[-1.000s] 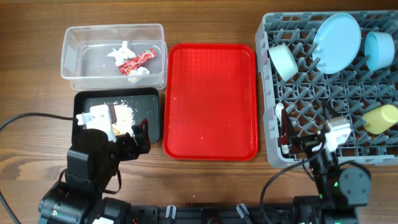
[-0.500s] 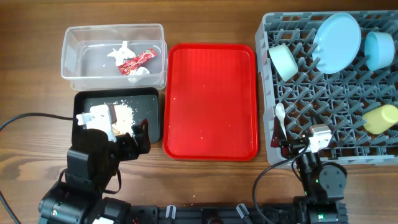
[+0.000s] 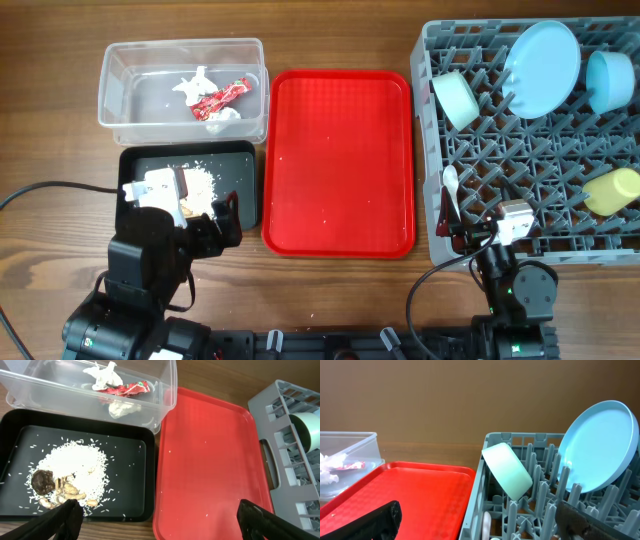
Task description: Sort waste into correct bins and load items into the dishwasher rack
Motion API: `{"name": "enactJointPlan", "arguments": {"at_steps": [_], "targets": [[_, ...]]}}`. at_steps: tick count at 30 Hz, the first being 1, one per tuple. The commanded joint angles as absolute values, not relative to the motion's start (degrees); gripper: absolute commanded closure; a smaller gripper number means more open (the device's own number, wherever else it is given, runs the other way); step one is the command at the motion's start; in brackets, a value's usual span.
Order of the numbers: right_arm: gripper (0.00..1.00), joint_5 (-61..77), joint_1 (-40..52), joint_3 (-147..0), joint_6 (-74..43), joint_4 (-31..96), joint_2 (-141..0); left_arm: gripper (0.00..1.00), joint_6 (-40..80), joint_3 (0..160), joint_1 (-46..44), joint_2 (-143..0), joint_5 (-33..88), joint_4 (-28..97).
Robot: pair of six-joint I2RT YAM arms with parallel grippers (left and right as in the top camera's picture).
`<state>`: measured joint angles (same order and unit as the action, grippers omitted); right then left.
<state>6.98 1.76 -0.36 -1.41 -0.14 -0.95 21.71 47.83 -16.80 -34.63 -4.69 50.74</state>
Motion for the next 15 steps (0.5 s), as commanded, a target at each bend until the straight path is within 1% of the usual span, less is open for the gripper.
{"name": "enactJointPlan", "arguments": {"at_steps": [1, 13, 15], "targets": [[0.00, 5.78, 1.63, -0.32, -1.56, -0.34, -0.27, 0.00, 22.06, 47.46, -16.99, -34.61, -5.45, 50.59], [0.00, 5.78, 1.63, -0.32, -1.54, -0.34, -0.27, 0.00, 22.04, 47.46, -16.82, -34.50, -5.43, 50.65], [0.00, 5.78, 1.63, -0.32, -1.54, -0.34, -0.27, 0.00, 22.09, 47.31, -14.11, -33.67, -5.32, 51.46]]}}
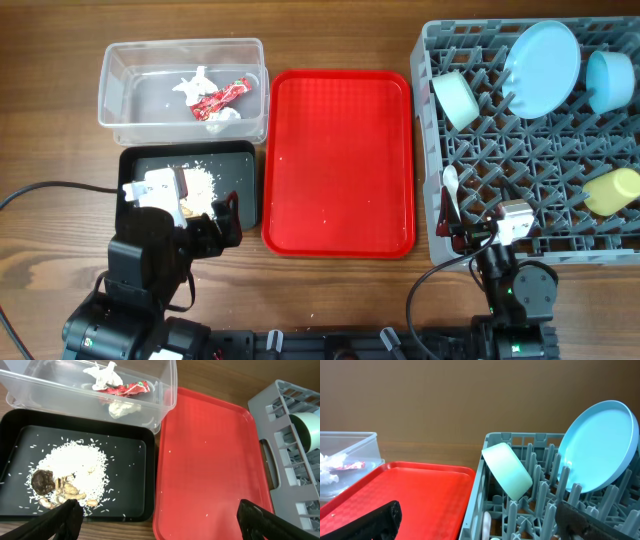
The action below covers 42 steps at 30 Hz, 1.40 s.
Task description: Sort waste into correct bins and load items into the dishwasher rack
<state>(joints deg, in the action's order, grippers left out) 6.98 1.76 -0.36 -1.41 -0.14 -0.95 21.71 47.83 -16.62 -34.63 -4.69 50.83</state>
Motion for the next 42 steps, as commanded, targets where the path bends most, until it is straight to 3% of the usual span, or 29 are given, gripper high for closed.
{"name": "enactJointPlan", "arguments": {"at_steps": [1, 8, 18, 22, 42], "targets": [[0.00, 5.78, 1.63, -0.32, -1.56, -0.34, -0.27, 0.00, 22.06, 46.70, -11.90, -33.12, -4.56, 51.27], [0.00, 5.78, 1.63, -0.32, -1.54, -0.34, -0.27, 0.00, 19.68, 34.30, -3.14, -23.68, -1.76, 40.18], [0.00, 5.78, 1.63, -0.32, -1.56, -0.34, -0.27, 0.00, 19.62, 8.51, -2.22, -4.69, -1.98, 12.49], [0.00, 5.78, 1.63, -0.32, -1.54, -0.34, -0.27, 0.00, 11.90, 1.10, -2.22, -0.16, 0.47, 1.13], [0.00, 5.78, 1.63, -0.32, -1.56, -0.36, -0.27, 0.00, 10.70, 0.32, -2.35, -0.16, 2.55, 4.29]]}}
